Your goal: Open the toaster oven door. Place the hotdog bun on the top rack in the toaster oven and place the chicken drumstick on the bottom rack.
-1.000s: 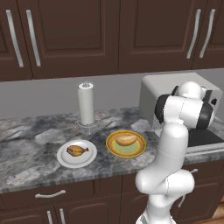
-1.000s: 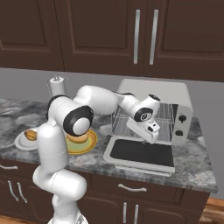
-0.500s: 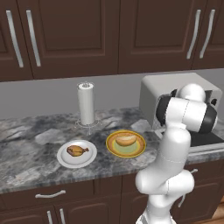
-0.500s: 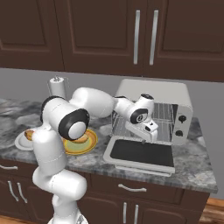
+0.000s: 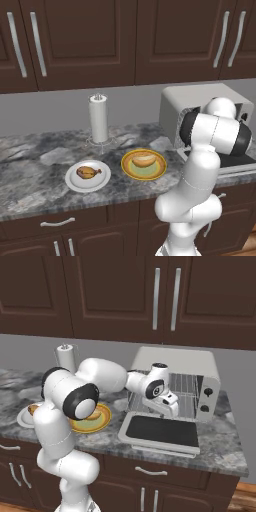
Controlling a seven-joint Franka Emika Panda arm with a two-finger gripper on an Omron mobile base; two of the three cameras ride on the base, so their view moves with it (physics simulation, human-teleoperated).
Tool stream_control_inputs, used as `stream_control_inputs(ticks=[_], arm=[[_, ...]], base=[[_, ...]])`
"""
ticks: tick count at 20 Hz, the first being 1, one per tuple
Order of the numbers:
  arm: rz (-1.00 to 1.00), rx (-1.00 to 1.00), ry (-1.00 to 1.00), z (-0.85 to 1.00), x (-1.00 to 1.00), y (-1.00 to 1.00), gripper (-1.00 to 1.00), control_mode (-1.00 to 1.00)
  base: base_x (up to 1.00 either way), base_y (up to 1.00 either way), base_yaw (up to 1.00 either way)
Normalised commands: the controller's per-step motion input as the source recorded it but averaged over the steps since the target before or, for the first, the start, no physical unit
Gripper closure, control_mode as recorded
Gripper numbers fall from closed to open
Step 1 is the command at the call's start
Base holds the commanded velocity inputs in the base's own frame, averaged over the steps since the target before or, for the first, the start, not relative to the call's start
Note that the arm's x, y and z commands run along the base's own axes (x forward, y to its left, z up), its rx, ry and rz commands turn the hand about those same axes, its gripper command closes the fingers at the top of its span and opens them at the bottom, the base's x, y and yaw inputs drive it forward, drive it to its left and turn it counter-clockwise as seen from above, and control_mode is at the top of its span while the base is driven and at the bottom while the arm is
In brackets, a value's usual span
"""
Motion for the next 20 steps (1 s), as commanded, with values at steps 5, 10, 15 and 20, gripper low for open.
stream_control_inputs(ticks=[5,10,15,20], arm=[[0.1,-0.08,0.12,-0.94,-0.58,-0.25,1.0,-1.0],[0.12,-0.02,0.12,-0.94,-0.6,-0.29,1.0,-1.0],[0.14,-0.01,0.11,-0.94,-0.57,-0.25,1.0,-1.0],[0.16,-0.03,0.04,-0.94,-0.65,-0.23,1.0,-1.0]], base=[[0.0,0.0,0.0],[0.0,0.0,0.0],[0.0,0.0,0.0],[0.0,0.0,0.0]])
